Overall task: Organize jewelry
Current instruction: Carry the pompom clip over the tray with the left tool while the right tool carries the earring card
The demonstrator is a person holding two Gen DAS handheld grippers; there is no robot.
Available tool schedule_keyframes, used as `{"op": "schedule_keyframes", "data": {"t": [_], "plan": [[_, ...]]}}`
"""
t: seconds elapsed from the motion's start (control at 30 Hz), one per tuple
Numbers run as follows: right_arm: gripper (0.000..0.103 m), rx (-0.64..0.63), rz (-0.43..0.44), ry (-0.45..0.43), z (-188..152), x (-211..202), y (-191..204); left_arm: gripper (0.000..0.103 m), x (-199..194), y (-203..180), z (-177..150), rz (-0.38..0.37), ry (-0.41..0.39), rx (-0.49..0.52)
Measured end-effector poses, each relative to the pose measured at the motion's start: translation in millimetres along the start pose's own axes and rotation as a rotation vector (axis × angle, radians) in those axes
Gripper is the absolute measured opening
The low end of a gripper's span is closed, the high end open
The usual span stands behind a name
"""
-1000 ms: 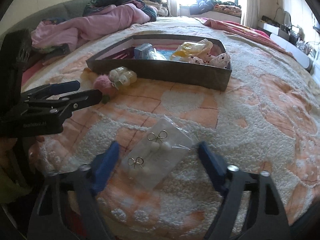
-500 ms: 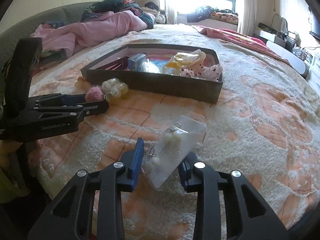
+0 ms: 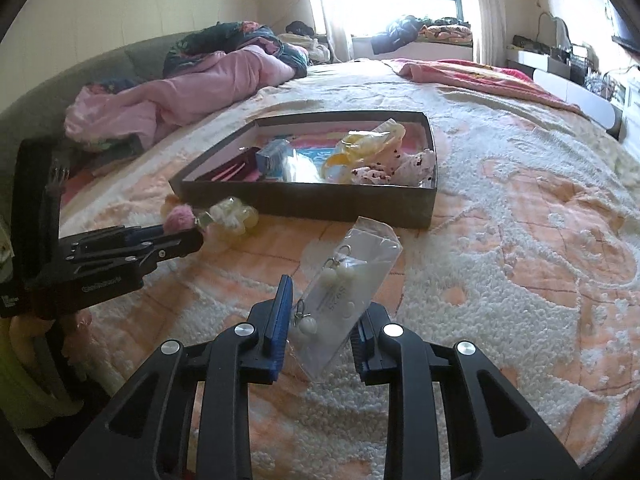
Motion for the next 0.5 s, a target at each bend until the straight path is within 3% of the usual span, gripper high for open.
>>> {"op": "schedule_keyframes", "data": {"t": [0.5], "plan": [[0.025, -0.015, 0.039, -0.036, 31.9, 3.6, 4.4, 0.024, -16.9, 20.6, 23.3, 0.025, -0.067, -0.052]]}}
Point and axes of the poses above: each gripper's, at about its wrist camera, not at the fingertips, and x roughly the way its jaws point, y to its left, z to its top, the point moved 3 cm from there along x, roughly the way its jaws point, and after that the axes turned 2 degrees about z, right-handed, at the moved point
